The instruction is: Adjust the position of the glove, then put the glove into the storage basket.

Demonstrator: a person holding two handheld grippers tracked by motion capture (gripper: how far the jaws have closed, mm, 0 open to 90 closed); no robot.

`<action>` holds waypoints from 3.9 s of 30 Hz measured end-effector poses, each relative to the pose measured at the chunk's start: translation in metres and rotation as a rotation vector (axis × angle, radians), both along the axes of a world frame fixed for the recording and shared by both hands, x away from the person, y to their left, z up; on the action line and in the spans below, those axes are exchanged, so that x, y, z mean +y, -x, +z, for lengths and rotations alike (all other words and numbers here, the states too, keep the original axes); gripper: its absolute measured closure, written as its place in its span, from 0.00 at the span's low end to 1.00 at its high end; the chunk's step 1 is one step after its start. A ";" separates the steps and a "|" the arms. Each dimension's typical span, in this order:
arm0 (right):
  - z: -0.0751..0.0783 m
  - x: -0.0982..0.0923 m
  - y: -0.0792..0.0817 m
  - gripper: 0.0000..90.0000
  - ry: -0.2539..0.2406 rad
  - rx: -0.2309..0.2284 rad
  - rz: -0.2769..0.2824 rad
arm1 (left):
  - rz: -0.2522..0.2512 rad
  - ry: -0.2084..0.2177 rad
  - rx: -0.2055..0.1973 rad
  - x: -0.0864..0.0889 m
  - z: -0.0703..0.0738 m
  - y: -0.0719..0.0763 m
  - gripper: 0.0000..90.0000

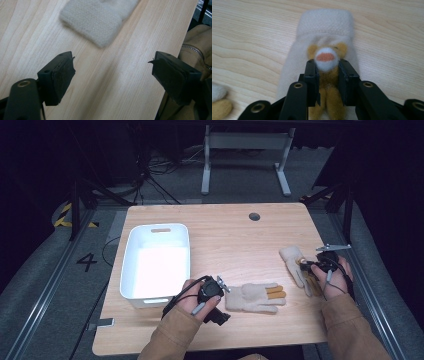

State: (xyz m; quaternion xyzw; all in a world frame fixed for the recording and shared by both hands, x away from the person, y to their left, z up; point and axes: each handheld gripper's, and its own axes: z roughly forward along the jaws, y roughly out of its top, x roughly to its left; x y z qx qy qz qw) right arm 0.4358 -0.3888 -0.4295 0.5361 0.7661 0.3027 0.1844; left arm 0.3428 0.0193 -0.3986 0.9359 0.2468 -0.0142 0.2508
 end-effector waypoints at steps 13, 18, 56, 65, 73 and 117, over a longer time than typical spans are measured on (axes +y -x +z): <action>0.024 0.005 0.010 0.80 -0.003 -0.040 0.050 | -0.007 0.010 -0.001 -0.001 0.001 -0.002 0.21; 0.035 0.006 0.016 0.80 -0.006 -0.052 0.075 | -0.011 0.012 -0.007 -0.002 0.003 -0.001 0.21; 0.094 0.023 0.049 0.82 -0.009 -0.046 0.518 | -0.020 0.017 -0.003 -0.001 0.005 0.001 0.21; 0.099 0.033 0.051 0.82 -0.004 -0.043 0.662 | -0.015 0.017 -0.001 0.004 0.005 0.002 0.22; 0.101 0.047 0.050 0.82 -0.003 -0.045 0.766 | -0.008 0.017 0.000 0.008 0.005 0.006 0.22; 0.063 0.133 0.040 0.81 -0.095 -0.068 1.135 | 0.034 -0.007 0.002 0.018 0.000 0.009 0.23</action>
